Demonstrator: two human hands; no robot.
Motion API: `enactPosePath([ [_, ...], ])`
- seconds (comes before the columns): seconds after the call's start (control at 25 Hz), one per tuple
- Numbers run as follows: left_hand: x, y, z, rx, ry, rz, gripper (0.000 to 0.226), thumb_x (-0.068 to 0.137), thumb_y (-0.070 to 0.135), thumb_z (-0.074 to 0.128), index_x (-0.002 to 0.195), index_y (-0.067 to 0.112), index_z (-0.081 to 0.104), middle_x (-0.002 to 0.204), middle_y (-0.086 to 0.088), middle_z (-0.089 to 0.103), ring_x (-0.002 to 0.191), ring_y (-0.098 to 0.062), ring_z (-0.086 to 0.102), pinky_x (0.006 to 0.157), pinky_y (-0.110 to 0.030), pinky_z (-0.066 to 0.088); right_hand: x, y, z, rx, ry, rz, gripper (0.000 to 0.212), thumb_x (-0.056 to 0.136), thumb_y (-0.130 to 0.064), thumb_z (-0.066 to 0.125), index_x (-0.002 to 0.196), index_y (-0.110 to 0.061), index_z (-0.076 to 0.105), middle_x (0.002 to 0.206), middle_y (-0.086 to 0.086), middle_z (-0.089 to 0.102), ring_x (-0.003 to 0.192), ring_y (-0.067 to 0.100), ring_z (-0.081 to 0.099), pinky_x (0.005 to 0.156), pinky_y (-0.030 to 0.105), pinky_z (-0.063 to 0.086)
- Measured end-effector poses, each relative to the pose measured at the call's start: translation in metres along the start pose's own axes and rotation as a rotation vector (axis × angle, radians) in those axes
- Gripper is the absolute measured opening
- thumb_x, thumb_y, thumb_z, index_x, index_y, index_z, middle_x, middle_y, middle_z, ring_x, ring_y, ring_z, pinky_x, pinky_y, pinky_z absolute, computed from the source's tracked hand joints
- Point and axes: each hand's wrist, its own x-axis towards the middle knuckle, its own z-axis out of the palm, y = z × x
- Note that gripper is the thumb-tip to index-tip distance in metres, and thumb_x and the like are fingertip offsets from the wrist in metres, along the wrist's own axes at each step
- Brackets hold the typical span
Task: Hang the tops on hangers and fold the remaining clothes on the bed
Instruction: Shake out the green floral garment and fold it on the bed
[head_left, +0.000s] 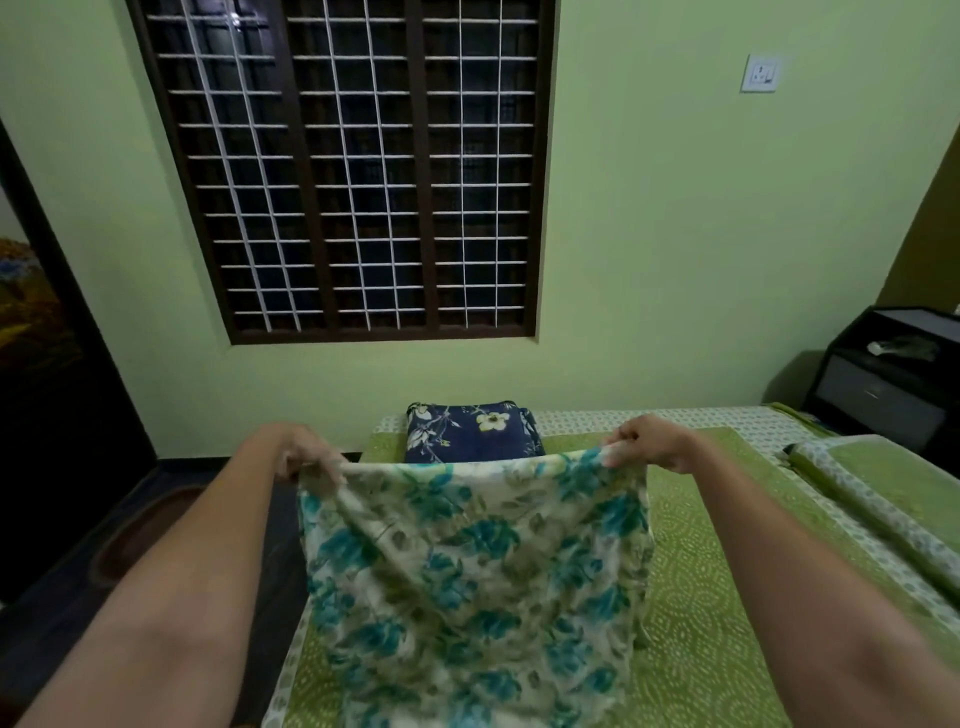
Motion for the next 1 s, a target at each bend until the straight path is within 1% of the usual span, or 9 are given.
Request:
enactPosePath([
  [0.12,0.015,-0.003,-0.002,0.469,0.318,0.046,0.02,0.077,0.025,0.078,0.077,0.009,0.065,0.088,-0.008,0.065,0.078,-0.018,0.057,0.069,-0.027,0.045,0.002,-0.004,0.005,-0.405,0.171,-0.051,0.018,0.077,-0.022,0.079,0.083,-0.007,0.072,0.072,0.002,0.062,0.076,0.018,0.056,0.054,0.024,0.039],
  [0.2,0.007,0.008,-0.007,0.581,0.548,0.153,0.03,0.074,0.038,0.079,0.074,0.011,0.067,0.084,-0.009,0.066,0.069,-0.016,0.054,0.06,-0.027,0.039,-0.007,-0.022,-0.011,-0.527,0.273,-0.057,0.025,0.083,-0.032,0.072,0.073,-0.01,0.065,0.062,-0.001,0.053,0.066,0.017,0.05,0.048,0.024,0.032],
  [0.28,-0.012,0.029,-0.018,0.317,0.708,0.378,0.027,0.079,0.035,0.075,0.072,0.01,0.064,0.077,-0.008,0.063,0.07,-0.019,0.053,0.059,-0.028,0.04,-0.021,-0.043,-0.039,-0.373,0.46,-0.127,0.03,0.083,-0.034,0.071,0.071,-0.007,0.063,0.061,0.0,0.05,0.06,0.016,0.046,0.049,0.025,0.031],
  [0.4,-0.031,0.054,-0.038,-0.346,0.682,0.646,0.022,0.084,0.025,0.071,0.072,0.011,0.059,0.081,-0.008,0.063,0.081,-0.02,0.058,0.073,-0.034,0.048,-0.032,-0.063,-0.073,0.021,0.761,-0.227,0.034,0.074,-0.039,0.078,0.062,-0.013,0.059,0.058,0.0,0.05,0.055,0.015,0.042,0.05,0.029,0.028],
  [0.56,-0.004,0.04,-0.03,-0.293,0.756,0.557,0.028,0.084,0.032,0.071,0.081,0.005,0.063,0.078,-0.011,0.06,0.075,-0.022,0.051,0.062,-0.03,0.039,-0.017,-0.046,-0.062,-0.083,0.687,-0.143,0.035,0.072,-0.031,0.082,0.056,-0.014,0.056,0.053,0.0,0.047,0.054,0.017,0.041,0.051,0.03,0.026],
  [0.64,0.006,0.036,-0.025,-0.299,0.762,0.563,0.023,0.087,0.028,0.069,0.083,0.006,0.066,0.079,-0.011,0.063,0.073,-0.022,0.055,0.059,-0.028,0.041,-0.008,-0.034,-0.058,-0.054,0.69,-0.137,0.023,0.077,-0.025,0.079,0.068,-0.01,0.064,0.063,0.006,0.055,0.065,0.019,0.049,0.056,0.03,0.03],
  [0.76,0.001,0.05,-0.028,-0.476,0.759,0.661,0.021,0.09,0.029,0.064,0.093,0.009,0.071,0.092,-0.014,0.07,0.08,-0.025,0.064,0.076,-0.037,0.054,-0.014,-0.047,-0.058,0.264,0.741,-0.187,0.026,0.074,-0.03,0.08,0.084,-0.01,0.068,0.075,0.005,0.064,0.075,0.018,0.056,0.061,0.027,0.041],
  [0.88,-0.044,0.06,-0.035,-0.819,0.666,0.93,0.013,0.085,0.029,0.068,0.078,0.019,0.072,0.079,-0.002,0.07,0.072,-0.017,0.066,0.072,-0.031,0.058,-0.043,-0.058,-0.082,0.813,0.565,-0.514,0.042,0.053,-0.04,0.088,0.078,-0.012,0.068,0.072,0.002,0.067,0.07,0.019,0.061,0.061,0.025,0.052],
  [1.0,-0.097,0.063,-0.047,-1.022,0.359,1.402,0.028,0.063,0.046,0.081,0.075,0.024,0.068,0.077,0.003,0.066,0.072,-0.013,0.063,0.064,-0.027,0.055,-0.068,-0.071,-0.102,1.085,0.253,-0.925,0.048,0.058,-0.046,0.088,0.08,-0.013,0.061,0.078,0.011,0.062,0.071,0.023,0.059,0.065,0.031,0.054],
])
